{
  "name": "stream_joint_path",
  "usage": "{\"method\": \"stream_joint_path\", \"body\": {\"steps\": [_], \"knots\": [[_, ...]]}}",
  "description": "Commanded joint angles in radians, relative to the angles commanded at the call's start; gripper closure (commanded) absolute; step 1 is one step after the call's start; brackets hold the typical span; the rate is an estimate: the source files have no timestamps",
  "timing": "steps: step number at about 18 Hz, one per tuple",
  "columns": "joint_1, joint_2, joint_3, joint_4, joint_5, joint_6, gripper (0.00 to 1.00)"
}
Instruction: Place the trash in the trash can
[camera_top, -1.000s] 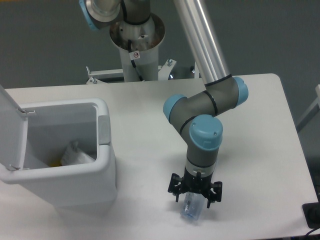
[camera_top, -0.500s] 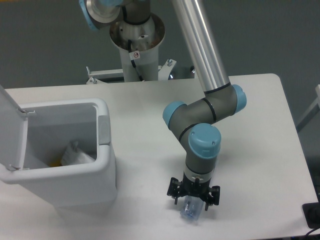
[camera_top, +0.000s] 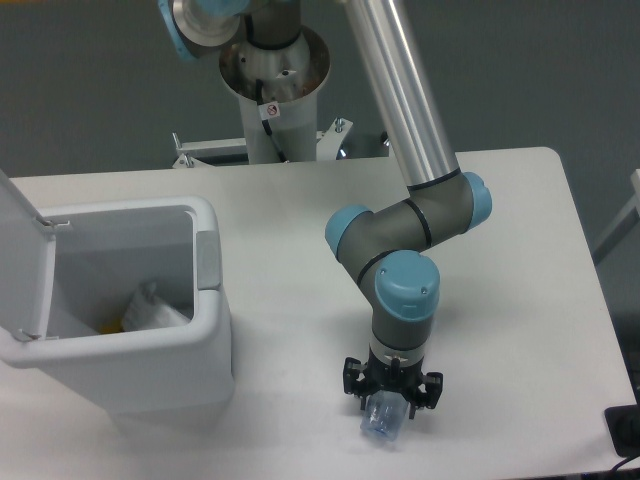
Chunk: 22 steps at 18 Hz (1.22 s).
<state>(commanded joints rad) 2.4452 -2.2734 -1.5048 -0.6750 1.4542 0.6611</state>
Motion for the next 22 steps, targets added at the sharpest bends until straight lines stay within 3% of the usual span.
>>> {"method": "stream_joint_path", "body": {"steps": [6, 12, 16, 18, 22], "knots": [[0.000, 0.009, -0.006, 0.000, -0.002, -0.002, 0.38], [0.000, 0.023, 0.000, 0.000, -0.002, -0.009, 0.38], [0.009, 0.102, 0.011, 0.002, -0.012, -0.020, 0.38], [0.032, 0.155, 0.044, 0.002, -0.092, -0.087, 0.38], [0.057, 0.189, 0.168, 0.002, -0.210, -0.276, 0.38]]}}
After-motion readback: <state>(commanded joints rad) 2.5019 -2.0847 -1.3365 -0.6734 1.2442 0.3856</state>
